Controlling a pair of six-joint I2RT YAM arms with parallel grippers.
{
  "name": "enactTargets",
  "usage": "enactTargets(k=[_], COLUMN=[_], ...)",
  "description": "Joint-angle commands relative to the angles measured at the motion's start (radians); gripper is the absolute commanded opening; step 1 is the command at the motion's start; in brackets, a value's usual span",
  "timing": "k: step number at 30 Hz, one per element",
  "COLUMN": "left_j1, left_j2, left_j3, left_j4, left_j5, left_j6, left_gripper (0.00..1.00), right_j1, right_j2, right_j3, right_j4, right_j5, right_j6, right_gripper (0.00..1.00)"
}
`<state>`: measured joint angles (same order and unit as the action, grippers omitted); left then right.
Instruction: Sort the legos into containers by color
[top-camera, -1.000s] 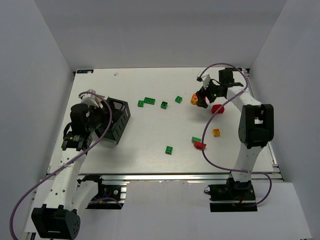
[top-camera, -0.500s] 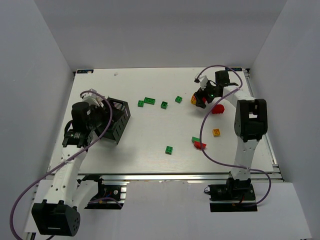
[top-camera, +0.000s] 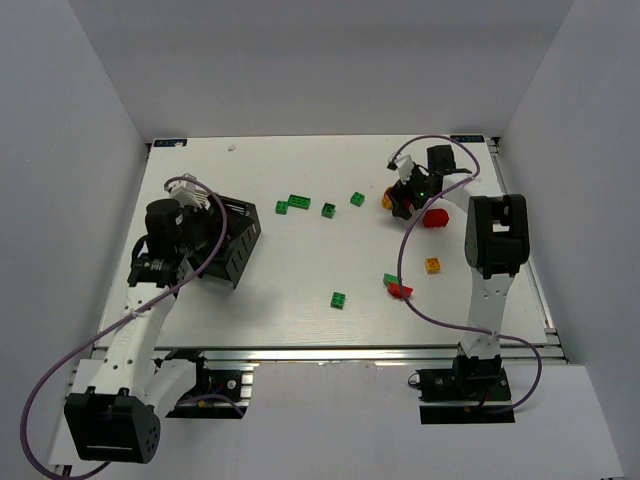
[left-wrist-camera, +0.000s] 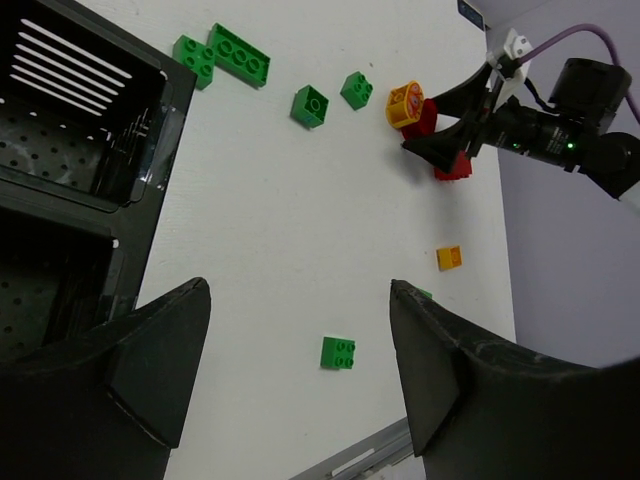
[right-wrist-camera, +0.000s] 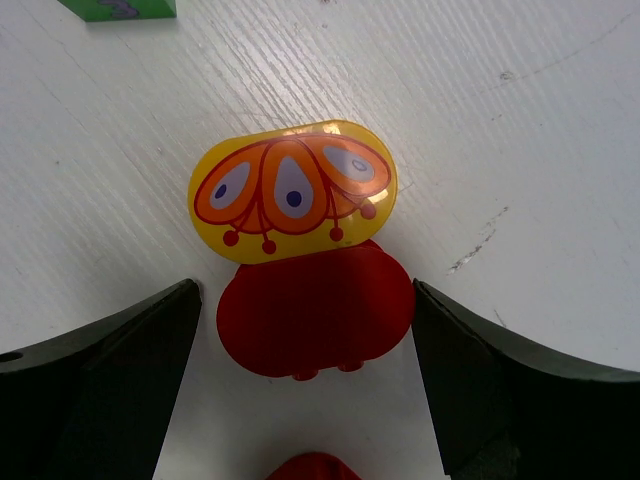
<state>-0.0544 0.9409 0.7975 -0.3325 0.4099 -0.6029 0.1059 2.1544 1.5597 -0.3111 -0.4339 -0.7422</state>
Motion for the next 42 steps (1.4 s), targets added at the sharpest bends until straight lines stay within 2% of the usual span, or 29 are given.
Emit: enactTargets(k=[1,5,8,11,16,17,18,24,30,34,38,42], left_j1=[-0.002,-0.019,-0.053,-0.114,-0.228,-0.242,-0.263,-0.327,-0.38,-0.406,-0.418,-0.427], left_j2=[0.009,0.028,0.053,0.078,0.154,0.165,0.186,0.265,0.354,0.378,0.366,0.345], left_j3=[0.017,0.012,0.003,-0.003,-0.001,-0.003,-0.001,-0.001,-0.001,0.0,-0.015,-0.04], left_j4=[0.07,0.118,0.16,0.206,0.274,0.301,0.312,0.423,0.538,0.624,0.676,0.694], left_j5=[0.055,0.067,0.073,0.06,0.027,0.023,0.021,0.023,0.07,0.124,0.156,0.176], left_j6=[-0.034,-0.054,-0.078,-0.097,-0.13,-0.133,-0.138,-0.156,-0.193,-0.224,-0.25,-0.271], left_gripper=[0.82,0.83,0.83,0.86,0.87,0.87,0.87,0.88,0.88,0.88,0.88,0.88], right_j1=[-0.005,-0.005,-0.003,-0.003,-0.005,-0.005,-0.005,0.009,0.147,0.262,0.296,0.305], right_j2=[0.008,0.012,0.013,0.013,-0.031,-0.071,-0.096,-0.388,-0.674,-0.829,-0.883,-0.904], right_j3=[0.026,0.022,0.022,0.02,-0.018,-0.035,-0.076,-0.252,-0.469,-0.582,-0.624,-0.632], right_j4=[0.026,0.023,0.004,-0.029,-0.069,-0.069,-0.068,-0.083,-0.094,0.015,0.066,0.056], right_j5=[0.006,-0.015,-0.045,-0.068,-0.112,-0.141,-0.158,-0.4,-0.436,-0.398,-0.396,-0.373], right_j6=[-0.02,-0.04,-0.069,-0.109,-0.166,-0.178,-0.183,-0.178,-0.157,0.034,0.156,0.141], right_gripper=[0.89,0.86,0.77,0.66,0.39,0.34,0.26,0.06,0.0,0.0,0.0,0.0])
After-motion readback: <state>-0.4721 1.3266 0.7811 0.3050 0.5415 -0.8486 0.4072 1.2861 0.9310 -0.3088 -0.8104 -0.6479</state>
